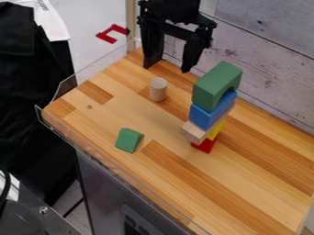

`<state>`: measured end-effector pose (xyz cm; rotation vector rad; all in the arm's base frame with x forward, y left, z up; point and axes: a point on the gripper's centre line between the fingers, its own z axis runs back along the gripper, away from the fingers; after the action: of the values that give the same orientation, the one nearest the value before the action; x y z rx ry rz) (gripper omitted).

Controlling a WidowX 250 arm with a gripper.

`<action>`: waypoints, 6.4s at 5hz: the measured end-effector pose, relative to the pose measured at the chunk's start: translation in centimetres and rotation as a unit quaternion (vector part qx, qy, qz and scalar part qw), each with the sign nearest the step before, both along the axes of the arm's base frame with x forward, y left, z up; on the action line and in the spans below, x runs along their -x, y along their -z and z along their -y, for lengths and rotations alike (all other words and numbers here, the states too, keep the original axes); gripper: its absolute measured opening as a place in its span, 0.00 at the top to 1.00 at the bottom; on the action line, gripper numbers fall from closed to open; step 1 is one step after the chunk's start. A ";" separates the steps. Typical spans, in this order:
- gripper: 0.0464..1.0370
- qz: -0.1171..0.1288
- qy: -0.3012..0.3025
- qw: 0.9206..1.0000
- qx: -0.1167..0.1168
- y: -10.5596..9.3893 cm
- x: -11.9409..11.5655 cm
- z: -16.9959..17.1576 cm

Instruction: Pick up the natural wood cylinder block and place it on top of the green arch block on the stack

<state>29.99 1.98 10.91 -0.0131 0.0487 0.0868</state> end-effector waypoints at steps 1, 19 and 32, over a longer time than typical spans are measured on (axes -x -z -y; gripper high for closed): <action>0.04 -0.020 0.001 1.000 0.001 1.1 0.3 0.1; 0.50 -0.065 -0.066 0.994 0.063 9.8 -2.8 -4.9; 0.50 -0.079 0.096 0.992 0.030 -3.2 1.5 7.3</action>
<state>28.48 -5.37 14.15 -0.0618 0.2100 -0.1059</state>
